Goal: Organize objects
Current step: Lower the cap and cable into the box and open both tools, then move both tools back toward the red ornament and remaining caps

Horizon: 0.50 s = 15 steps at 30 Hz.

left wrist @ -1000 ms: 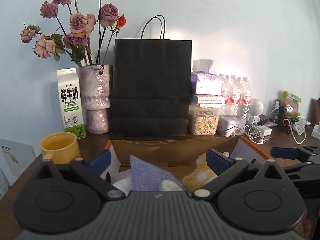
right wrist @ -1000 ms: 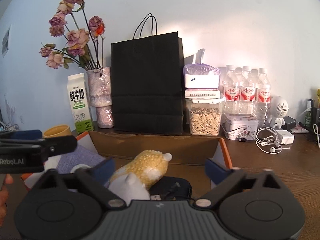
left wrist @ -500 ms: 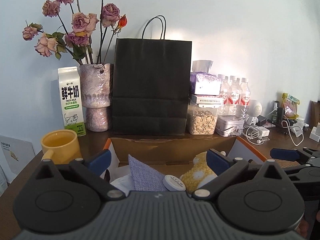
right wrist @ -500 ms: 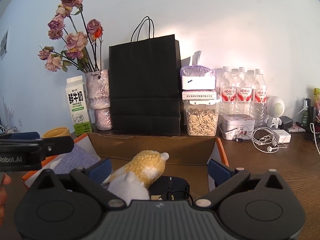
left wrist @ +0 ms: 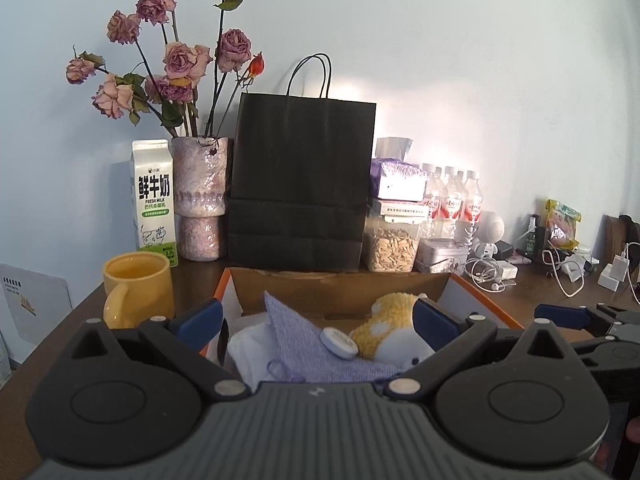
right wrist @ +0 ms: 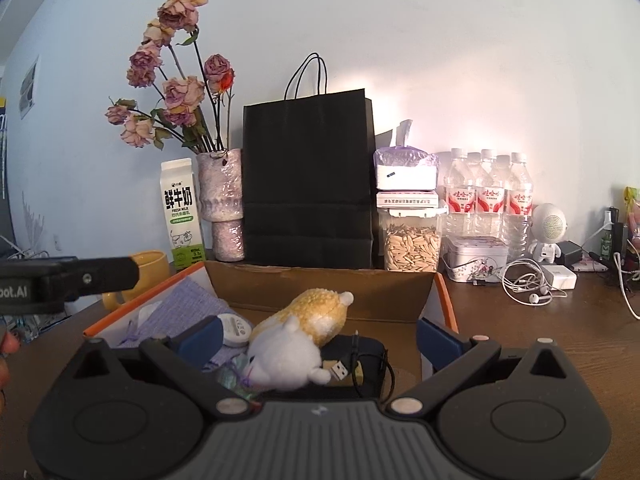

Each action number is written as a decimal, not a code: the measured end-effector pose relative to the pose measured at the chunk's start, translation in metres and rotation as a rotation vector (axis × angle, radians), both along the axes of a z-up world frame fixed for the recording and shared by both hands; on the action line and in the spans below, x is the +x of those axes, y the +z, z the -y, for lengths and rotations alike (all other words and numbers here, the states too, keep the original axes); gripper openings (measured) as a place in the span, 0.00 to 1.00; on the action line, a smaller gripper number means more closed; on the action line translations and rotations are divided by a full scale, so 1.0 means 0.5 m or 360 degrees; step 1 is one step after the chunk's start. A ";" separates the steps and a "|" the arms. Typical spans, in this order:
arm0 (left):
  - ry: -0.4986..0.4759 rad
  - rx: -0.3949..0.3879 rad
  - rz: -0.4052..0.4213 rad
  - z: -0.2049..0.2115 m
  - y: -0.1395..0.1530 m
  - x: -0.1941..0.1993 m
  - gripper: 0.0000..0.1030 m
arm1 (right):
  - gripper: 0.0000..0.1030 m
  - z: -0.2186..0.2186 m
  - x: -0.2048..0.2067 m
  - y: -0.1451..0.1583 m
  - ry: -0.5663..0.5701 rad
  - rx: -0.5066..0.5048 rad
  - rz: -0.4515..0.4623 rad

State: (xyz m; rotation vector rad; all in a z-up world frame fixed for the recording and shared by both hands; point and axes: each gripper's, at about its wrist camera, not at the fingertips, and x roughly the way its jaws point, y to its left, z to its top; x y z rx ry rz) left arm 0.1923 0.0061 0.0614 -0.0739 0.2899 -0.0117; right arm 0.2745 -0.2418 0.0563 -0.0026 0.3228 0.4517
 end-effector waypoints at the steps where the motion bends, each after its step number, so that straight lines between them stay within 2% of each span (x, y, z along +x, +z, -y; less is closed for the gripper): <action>1: 0.0002 0.0000 -0.0007 -0.002 -0.002 -0.008 1.00 | 1.00 0.005 -0.008 -0.001 -0.0002 0.0002 0.0000; 6: -0.0004 0.0022 -0.0065 -0.011 -0.017 -0.045 1.00 | 1.00 0.023 -0.045 -0.016 0.0002 -0.0035 -0.0026; 15: -0.0051 0.0054 -0.0253 -0.017 -0.065 -0.089 1.00 | 1.00 0.045 -0.094 -0.061 0.0007 -0.0143 -0.0129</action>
